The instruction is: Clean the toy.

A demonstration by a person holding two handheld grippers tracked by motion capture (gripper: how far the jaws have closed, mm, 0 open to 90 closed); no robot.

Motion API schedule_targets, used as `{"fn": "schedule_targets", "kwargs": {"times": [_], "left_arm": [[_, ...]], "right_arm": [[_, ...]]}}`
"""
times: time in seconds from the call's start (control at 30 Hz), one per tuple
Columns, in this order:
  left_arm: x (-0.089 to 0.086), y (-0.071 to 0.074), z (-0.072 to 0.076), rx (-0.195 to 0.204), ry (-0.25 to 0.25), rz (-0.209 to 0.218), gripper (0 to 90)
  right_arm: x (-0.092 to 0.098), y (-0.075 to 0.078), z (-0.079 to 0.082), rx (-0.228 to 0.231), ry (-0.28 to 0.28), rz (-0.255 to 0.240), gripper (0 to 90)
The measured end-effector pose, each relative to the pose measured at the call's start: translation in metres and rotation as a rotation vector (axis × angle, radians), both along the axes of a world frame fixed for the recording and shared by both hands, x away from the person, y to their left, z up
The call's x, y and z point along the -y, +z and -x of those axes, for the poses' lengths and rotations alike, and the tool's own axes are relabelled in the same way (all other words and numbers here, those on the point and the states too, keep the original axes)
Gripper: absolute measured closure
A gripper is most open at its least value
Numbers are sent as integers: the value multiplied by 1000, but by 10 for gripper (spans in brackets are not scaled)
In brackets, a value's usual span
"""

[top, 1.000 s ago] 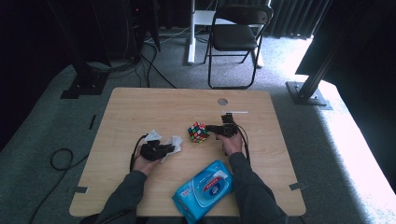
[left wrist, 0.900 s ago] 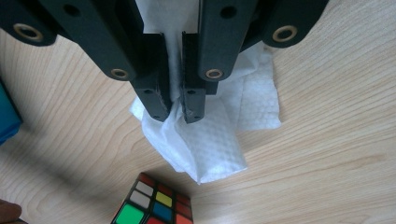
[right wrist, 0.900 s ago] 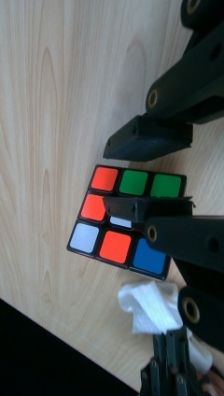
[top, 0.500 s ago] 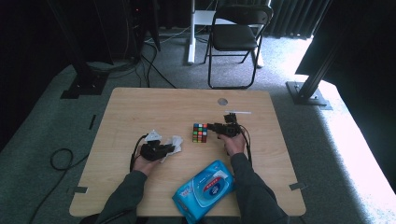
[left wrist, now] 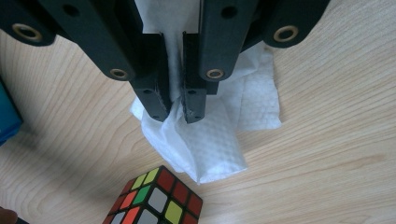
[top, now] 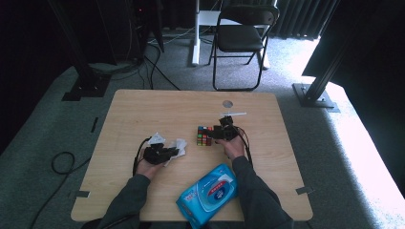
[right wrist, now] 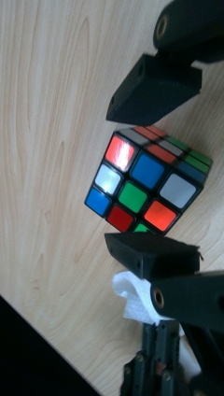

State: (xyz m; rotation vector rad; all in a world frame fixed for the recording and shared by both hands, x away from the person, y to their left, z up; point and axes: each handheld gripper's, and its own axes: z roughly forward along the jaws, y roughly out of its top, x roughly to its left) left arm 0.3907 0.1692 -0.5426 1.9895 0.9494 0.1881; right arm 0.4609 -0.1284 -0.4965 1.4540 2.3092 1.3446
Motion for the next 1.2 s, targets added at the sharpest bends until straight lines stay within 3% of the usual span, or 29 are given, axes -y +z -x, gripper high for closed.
{"fn": "schedule_targets", "kwargs": {"times": [0.4,0.83,1.2], "left_arm": [[0,0,0,-1,0,0,822],[0,0,0,0,-1,-1,819],[0,0,0,-2,-2,-1,818]], "right_arm": [[-14,1,-1,10,15,57,215],[-23,-1,-3,27,18,105,186],[-30,-4,-9,3,5,130,162]]}}
